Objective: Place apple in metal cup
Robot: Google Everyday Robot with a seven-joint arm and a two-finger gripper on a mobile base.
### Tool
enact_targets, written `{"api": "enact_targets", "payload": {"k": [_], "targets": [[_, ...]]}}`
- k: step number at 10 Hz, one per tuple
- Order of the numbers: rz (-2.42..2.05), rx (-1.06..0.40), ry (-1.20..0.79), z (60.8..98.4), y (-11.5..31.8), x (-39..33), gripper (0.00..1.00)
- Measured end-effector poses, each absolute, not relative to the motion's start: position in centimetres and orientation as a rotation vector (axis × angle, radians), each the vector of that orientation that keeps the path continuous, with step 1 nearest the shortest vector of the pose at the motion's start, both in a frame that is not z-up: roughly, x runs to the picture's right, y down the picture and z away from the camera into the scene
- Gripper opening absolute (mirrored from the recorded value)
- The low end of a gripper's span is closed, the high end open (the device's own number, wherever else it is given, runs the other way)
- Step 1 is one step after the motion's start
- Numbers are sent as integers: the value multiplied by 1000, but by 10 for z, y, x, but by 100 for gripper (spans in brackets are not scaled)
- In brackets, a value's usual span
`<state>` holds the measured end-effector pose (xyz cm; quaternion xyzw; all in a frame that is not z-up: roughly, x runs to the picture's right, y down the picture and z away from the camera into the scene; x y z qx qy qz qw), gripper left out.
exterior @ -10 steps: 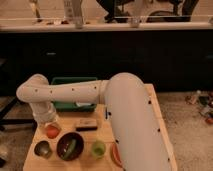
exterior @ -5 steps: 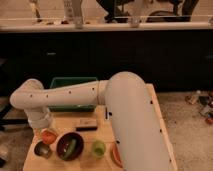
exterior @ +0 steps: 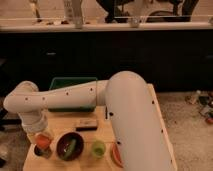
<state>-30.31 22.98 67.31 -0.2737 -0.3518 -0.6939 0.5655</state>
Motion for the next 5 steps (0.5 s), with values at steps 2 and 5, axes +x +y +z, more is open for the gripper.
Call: {"api": "enact_targets", "payload": {"k": [2, 5], "targets": [[-1633, -635, -853, 668, 234, -308, 0], [-1636, -630, -901, 664, 242, -316, 0]]}}
